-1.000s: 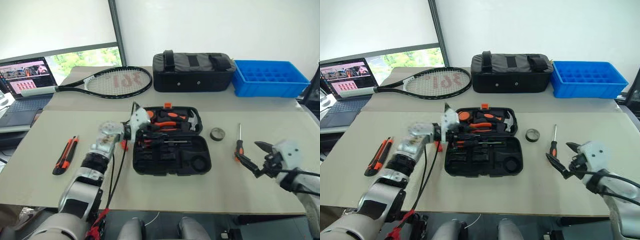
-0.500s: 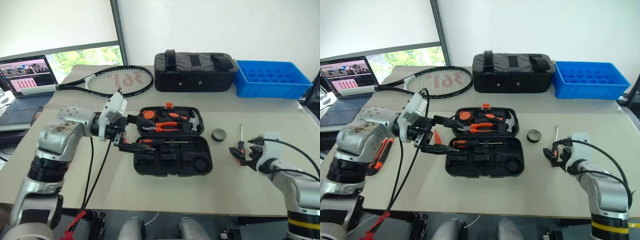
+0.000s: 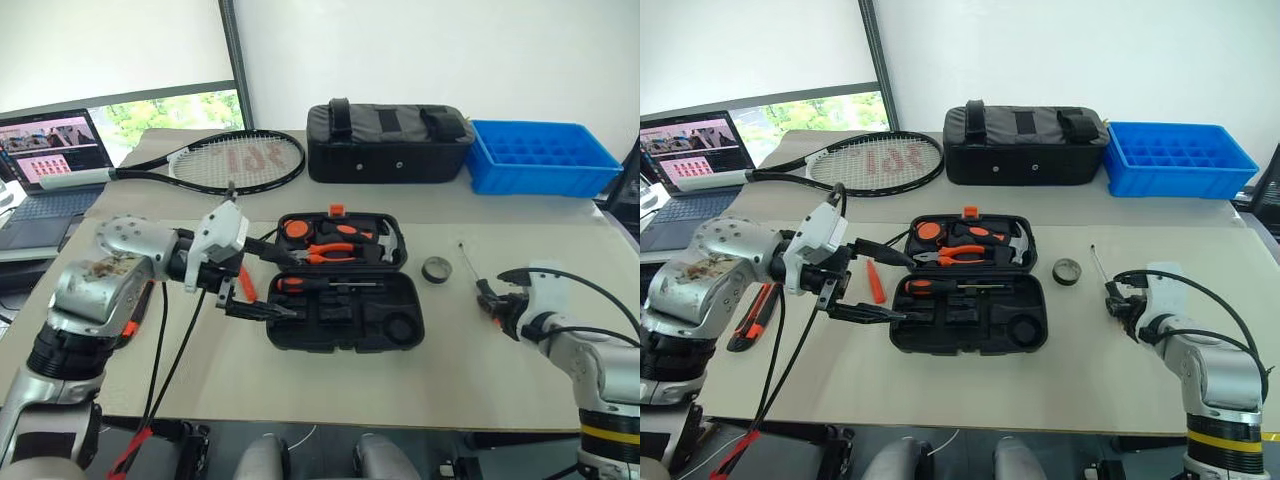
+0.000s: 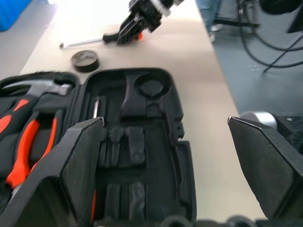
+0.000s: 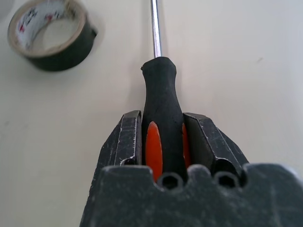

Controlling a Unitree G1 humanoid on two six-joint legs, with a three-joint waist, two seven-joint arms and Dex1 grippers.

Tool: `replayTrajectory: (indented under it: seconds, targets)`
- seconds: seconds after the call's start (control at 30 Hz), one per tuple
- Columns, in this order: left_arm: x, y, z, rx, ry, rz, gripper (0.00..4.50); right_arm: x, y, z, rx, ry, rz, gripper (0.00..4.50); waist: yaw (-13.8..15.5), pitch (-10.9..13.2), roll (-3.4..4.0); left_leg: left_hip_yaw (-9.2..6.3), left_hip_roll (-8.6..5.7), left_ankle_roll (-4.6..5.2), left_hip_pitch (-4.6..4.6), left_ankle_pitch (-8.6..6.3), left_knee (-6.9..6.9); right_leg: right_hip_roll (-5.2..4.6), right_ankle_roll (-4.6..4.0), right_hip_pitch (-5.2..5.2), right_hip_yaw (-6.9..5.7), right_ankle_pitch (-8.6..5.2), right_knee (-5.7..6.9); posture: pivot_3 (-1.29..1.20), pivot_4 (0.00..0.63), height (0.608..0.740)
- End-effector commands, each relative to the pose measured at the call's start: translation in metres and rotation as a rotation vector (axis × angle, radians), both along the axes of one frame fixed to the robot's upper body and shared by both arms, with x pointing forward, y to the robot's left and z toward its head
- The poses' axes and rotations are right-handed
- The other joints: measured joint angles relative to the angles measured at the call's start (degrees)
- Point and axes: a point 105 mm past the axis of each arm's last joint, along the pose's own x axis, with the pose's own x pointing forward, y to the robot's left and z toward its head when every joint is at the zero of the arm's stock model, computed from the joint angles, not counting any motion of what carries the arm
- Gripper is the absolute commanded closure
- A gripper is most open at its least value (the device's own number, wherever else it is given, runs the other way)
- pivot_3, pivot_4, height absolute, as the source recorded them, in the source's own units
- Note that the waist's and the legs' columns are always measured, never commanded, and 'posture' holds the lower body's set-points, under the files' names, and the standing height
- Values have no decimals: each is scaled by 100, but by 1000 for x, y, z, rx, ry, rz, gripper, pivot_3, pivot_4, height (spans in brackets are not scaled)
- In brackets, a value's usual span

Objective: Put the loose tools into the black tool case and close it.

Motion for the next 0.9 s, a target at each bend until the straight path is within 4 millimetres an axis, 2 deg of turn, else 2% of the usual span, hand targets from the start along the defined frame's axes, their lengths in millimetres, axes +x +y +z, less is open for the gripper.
replayTrajectory:
  seconds: [0.03,0.13,0.2,0.33,0.43,0.6,0.73,0.9]
  targets:
    - [-10,10,16,-53,-40,60,0,-3,39,40,-21,-186,357,3472,-12,5,-2,0,2,1,1,-1,-6,1,0,-2,1,0,0,0,150,707]
    - [-21,22,14,-78,3,137,0,-16,78,56,-18,-278,682,3472,-17,7,-4,-5,13,5,3,-3,-10,11,-2,0,-6,-3,1,0,150,707]
    - [-28,29,9,-70,20,183,0,-23,100,57,-56,-291,884,3472,-46,15,-4,-7,16,5,6,-3,-11,12,-3,1,-4,-3,1,0,150,707]
    - [-37,39,-1,-30,46,258,0,-13,123,35,-259,-251,1134,3472,-41,33,-14,-9,14,4,25,-3,0,6,-4,19,-6,-2,5,0,150,707]
    - [-41,42,-5,-6,46,283,0,-12,138,28,-249,-249,1315,3472,-14,44,-25,-4,12,4,41,-2,0,-1,-6,26,-6,-2,3,0,150,707]
    - [-50,49,-2,-9,41,333,0,4,150,16,-302,-188,1505,3472,4,48,-24,-2,15,4,34,-2,-4,-2,-47,20,-12,18,5,0,150,707]
    - [-54,50,-2,-3,35,363,0,21,154,8,-360,-169,1527,3472,8,49,-25,-3,15,4,37,-3,-14,-6,-55,20,-22,16,4,0,150,707]
    - [-56,49,0,-8,28,379,0,32,159,4,-363,-165,1539,3472,1,49,-25,-7,18,3,43,-3,-15,-6,-64,22,-27,15,10,0,150,707]
